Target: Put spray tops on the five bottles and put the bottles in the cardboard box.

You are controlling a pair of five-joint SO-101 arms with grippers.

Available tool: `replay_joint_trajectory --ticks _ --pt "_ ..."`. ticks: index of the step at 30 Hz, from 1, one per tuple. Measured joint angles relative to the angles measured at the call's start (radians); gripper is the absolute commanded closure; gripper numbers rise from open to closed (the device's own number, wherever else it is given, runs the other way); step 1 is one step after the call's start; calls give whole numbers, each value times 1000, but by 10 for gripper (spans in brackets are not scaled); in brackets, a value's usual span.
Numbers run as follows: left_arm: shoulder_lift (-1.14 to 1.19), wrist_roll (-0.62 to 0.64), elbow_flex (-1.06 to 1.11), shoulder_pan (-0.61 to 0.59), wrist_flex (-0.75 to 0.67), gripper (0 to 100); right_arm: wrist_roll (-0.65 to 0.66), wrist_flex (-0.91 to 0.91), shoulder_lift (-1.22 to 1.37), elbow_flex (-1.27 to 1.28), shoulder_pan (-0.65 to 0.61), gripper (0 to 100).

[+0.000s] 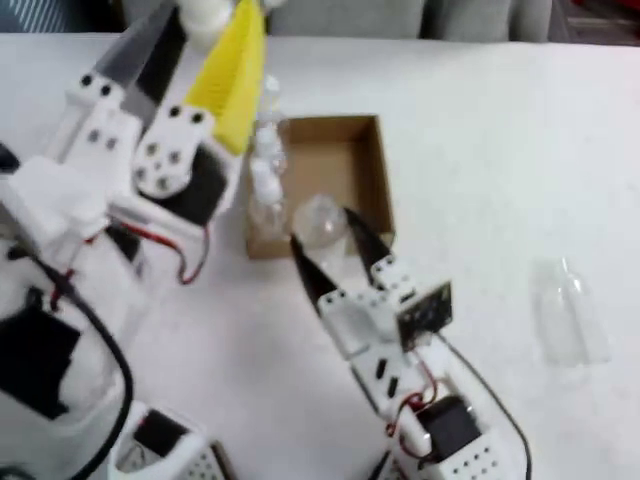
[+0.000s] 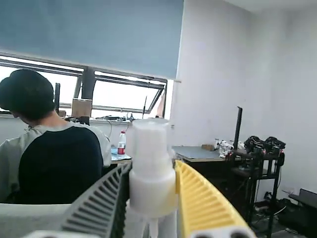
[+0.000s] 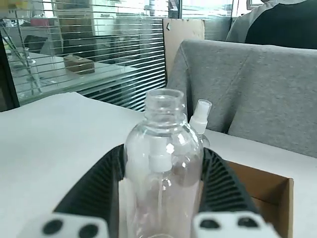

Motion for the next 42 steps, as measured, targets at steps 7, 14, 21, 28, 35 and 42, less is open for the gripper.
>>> replay_joint_trajectory --ticks 7,14,21,28,35,42 --pt "26 0 258 55 -155 978 0 0 0 37 0 968" --pt "-89 0 543 78 -285 978 0 0 0 37 6 968" --pt "-176 0 629 92 -284 978 0 0 0 37 17 968" --pt "-180 0 694 94 -305 978 0 0 0 37 20 968" --pt "-180 0 694 118 -233 978 0 3 0 37 20 968" --pt "-181 -2 749 164 -100 978 2 3 0 37 18 968"
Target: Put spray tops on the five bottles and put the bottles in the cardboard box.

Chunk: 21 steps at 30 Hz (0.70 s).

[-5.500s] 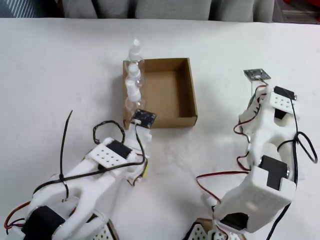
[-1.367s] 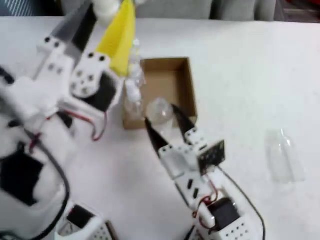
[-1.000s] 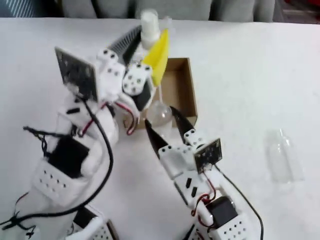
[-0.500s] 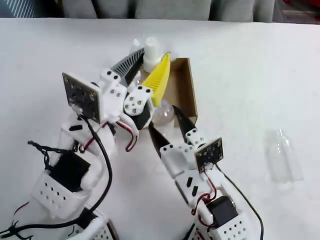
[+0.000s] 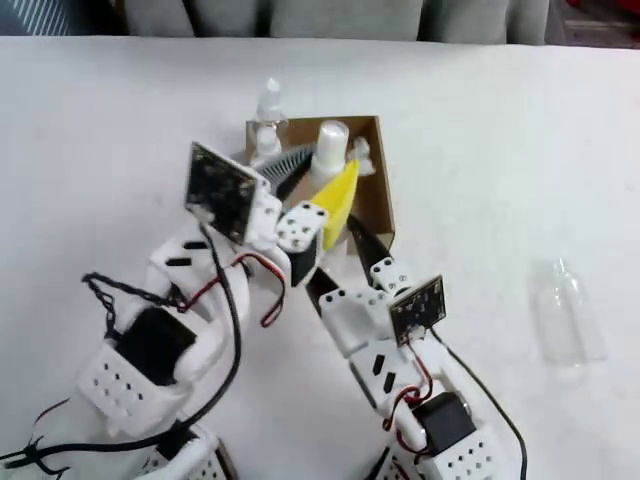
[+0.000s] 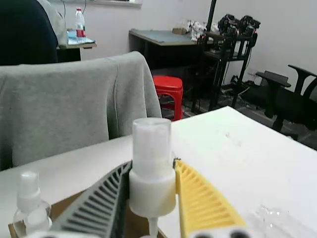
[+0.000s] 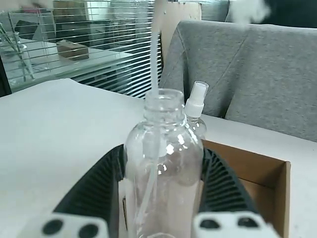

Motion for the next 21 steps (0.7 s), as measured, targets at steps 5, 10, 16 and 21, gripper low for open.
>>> replay_joint_trajectory --ticks 5,10,16,21 --pt "-74 0 176 0 -107 976 0 0 0 0 0 968" --pt "-199 -2 354 0 -198 976 2 0 0 0 -2 968" --pt "-255 -2 408 0 -207 976 2 0 -3 0 -3 968" --pt "-256 -2 410 0 -206 930 2 26 -15 0 -3 969"
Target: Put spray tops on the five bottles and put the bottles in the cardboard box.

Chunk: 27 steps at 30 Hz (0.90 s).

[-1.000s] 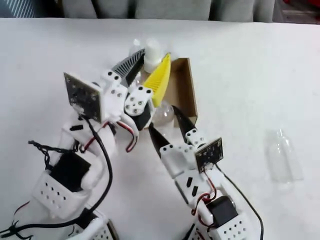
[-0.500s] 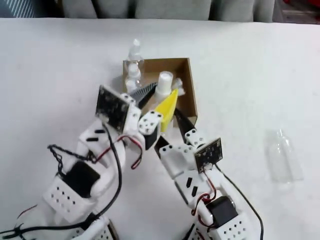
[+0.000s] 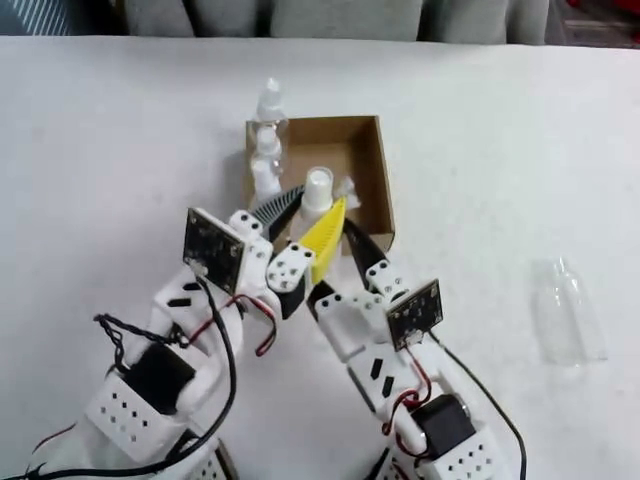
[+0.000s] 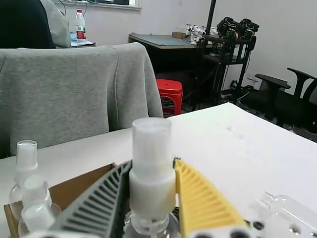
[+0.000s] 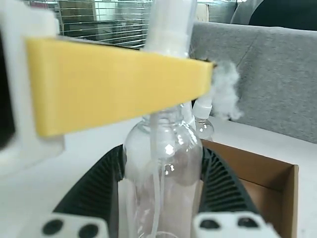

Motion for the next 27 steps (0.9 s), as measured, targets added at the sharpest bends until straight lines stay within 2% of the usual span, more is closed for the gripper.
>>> replay_joint_trajectory --ticks 4,7,19,27 --pt "-2 0 0 0 28 798 0 9 0 0 0 969" --pt "-2 0 0 0 51 751 -2 9 15 0 17 974" --pt "-14 0 -3 2 95 751 -3 9 15 0 72 982" --pt "-276 0 -3 3 267 752 0 9 15 0 104 982"
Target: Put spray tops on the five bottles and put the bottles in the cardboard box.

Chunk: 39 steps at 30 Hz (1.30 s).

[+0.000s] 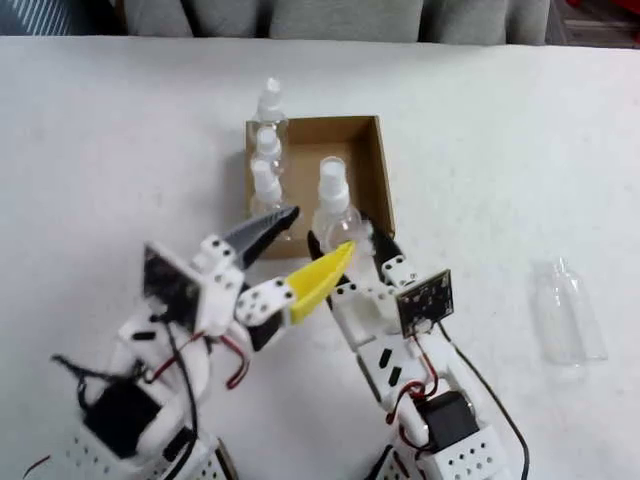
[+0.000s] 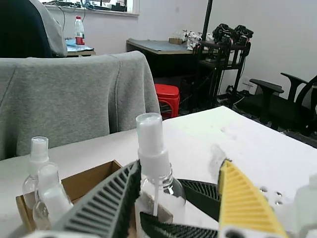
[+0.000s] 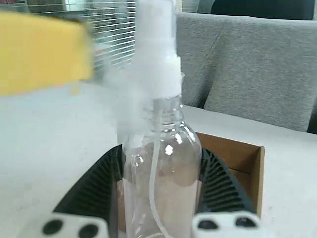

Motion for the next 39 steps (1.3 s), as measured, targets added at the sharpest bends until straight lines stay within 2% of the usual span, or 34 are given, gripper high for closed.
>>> replay_joint_trajectory --ticks 3,7,10,13,16,20,23,29,35,39 --pt "-69 0 -2 0 101 784 0 0 0 -5 46 982" --pt "-100 52 -2 0 203 983 0 0 0 -46 107 982" --pt "-107 117 -2 0 204 944 0 0 0 -89 115 982" --pt "-112 138 26 17 201 985 0 8 0 -117 117 982" --pt "-110 146 83 84 201 979 -9 21 0 -140 117 982" --pt "-109 144 178 215 201 979 -89 54 0 -184 115 982" --pt "-109 144 238 261 146 979 -133 95 0 -203 109 982" --pt "-109 146 384 273 -61 979 -153 187 0 -204 -8 982" --pt "-109 146 473 273 -233 979 -155 245 0 -204 -23 982" --pt "-107 144 477 213 -293 979 -158 265 0 -206 -18 982"
